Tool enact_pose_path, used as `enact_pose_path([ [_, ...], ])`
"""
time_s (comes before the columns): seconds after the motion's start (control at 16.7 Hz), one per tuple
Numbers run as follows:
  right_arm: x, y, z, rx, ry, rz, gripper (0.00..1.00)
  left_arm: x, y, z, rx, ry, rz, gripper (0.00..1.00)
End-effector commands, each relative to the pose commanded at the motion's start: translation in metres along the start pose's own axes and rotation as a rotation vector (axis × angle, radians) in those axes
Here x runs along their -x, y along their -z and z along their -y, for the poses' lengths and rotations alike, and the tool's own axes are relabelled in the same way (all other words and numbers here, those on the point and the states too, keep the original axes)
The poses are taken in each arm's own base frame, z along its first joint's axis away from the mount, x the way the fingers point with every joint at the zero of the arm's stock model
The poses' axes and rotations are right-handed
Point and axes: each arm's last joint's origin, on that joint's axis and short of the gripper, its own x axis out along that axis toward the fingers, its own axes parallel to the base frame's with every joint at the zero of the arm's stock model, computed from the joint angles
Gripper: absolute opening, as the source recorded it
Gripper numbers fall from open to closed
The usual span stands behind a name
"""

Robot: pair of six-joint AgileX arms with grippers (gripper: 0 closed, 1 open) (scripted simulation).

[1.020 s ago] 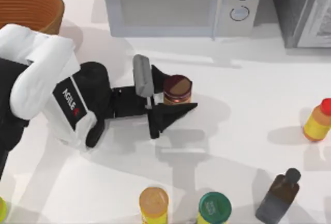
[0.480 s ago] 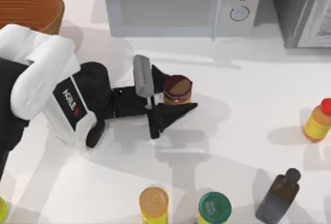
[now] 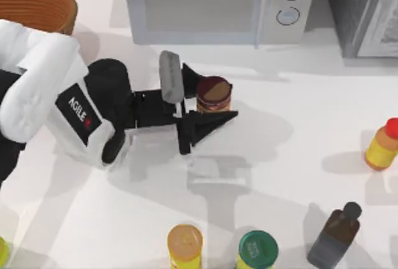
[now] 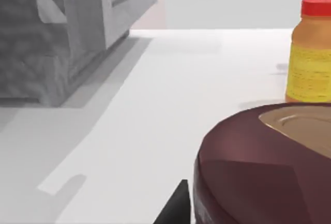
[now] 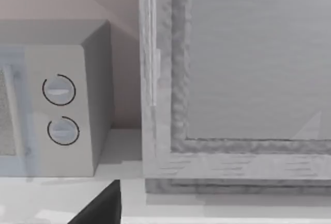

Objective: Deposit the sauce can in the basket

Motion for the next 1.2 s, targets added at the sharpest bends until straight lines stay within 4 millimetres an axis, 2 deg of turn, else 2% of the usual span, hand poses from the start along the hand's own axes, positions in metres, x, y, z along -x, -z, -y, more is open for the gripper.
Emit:
enact_pose_path([
  [0.18,0.000,0.000,0.000,0.000,0.000,0.000,1.00,0.020,-0.054,-0.029,-0.077,-0.015,0.022,0.00],
  [0.3,0.000,0.000,0.000,0.000,0.000,0.000,1.00,0.052,-0.095,-0.050,-0.123,-0.063,0.026,0.00],
  [0.42,0.000,0.000,0.000,0.000,0.000,0.000,1.00,0.098,-0.130,-0.068,-0.143,-0.144,0.016,0.00],
  [0.6,0.000,0.000,0.000,0.000,0.000,0.000,1.00,0.183,-0.168,-0.081,-0.122,-0.308,-0.010,0.00],
  [0.78,0.000,0.000,0.000,0.000,0.000,0.000,1.00,0.266,-0.192,-0.076,-0.065,-0.481,-0.027,0.00],
  [0.9,0.000,0.000,0.000,0.000,0.000,0.000,1.00,0.311,-0.201,-0.067,-0.021,-0.575,-0.031,0.00],
  [1.02,0.000,0.000,0.000,0.000,0.000,0.000,1.00,0.340,-0.204,-0.058,0.015,-0.634,-0.029,0.00],
  [1.08,0.000,0.000,0.000,0.000,0.000,0.000,1.00,0.348,-0.205,-0.056,0.026,-0.650,-0.028,0.00],
  [1.2,0.000,0.000,0.000,0.000,0.000,0.000,1.00,0.353,-0.205,-0.055,0.033,-0.658,-0.028,0.00],
])
